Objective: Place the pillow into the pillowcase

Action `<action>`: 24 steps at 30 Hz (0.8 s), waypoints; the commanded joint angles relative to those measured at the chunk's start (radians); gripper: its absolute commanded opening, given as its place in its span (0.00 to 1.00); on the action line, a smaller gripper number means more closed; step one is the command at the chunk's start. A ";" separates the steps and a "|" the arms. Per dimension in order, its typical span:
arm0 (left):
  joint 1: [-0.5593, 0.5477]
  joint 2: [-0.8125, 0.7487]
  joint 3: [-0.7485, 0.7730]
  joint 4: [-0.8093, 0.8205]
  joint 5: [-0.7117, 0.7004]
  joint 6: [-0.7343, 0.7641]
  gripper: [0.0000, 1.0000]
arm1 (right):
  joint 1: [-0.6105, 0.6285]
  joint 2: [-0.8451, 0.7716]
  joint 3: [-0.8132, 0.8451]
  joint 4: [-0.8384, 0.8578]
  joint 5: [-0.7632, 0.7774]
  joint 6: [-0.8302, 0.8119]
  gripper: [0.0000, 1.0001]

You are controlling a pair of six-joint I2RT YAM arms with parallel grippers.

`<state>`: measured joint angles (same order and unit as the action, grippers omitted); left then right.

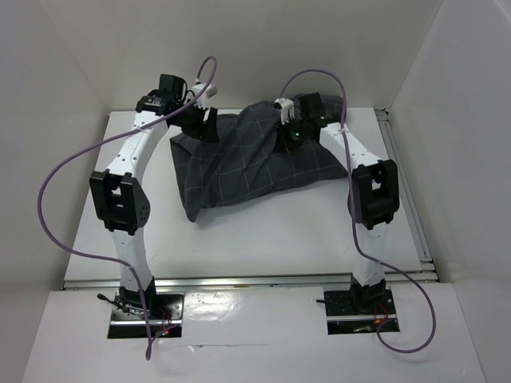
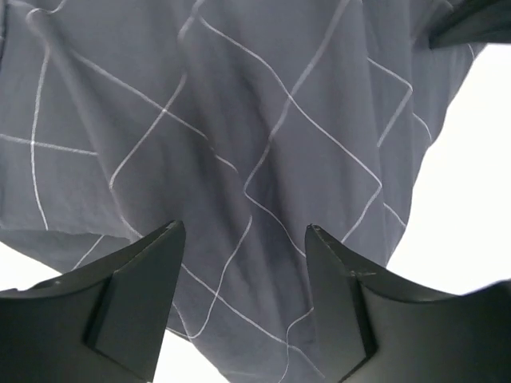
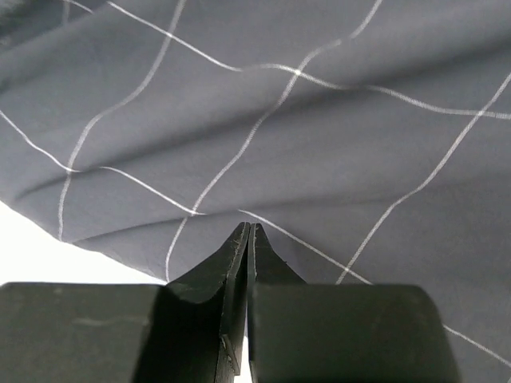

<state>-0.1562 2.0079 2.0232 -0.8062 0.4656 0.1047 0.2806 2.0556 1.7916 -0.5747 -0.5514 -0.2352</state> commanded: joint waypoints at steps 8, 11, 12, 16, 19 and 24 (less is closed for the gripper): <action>-0.146 -0.150 -0.137 -0.071 0.015 0.363 0.96 | -0.064 -0.222 -0.249 0.050 -0.107 -0.113 0.52; -0.198 -0.270 -0.311 -0.042 -0.036 0.455 1.00 | -0.064 -0.357 -0.371 0.104 -0.107 -0.232 0.68; -0.229 -0.323 -0.352 -0.019 -0.056 0.502 1.00 | -0.064 -0.391 -0.386 0.104 -0.096 -0.300 0.75; -0.311 -0.423 -0.546 0.070 -0.166 0.596 1.00 | -0.064 -0.446 -0.460 0.123 -0.049 -0.441 0.78; -0.385 -0.497 -0.702 0.247 -0.323 0.624 1.00 | -0.064 -0.495 -0.552 0.231 -0.015 -0.509 0.80; -0.430 -0.520 -0.828 0.453 -0.473 0.642 1.00 | -0.064 -0.496 -0.644 0.280 0.024 -0.627 0.80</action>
<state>-0.5816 1.5085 1.2301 -0.5503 0.1299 0.6930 0.2115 1.5646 1.1725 -0.3779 -0.5610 -0.7422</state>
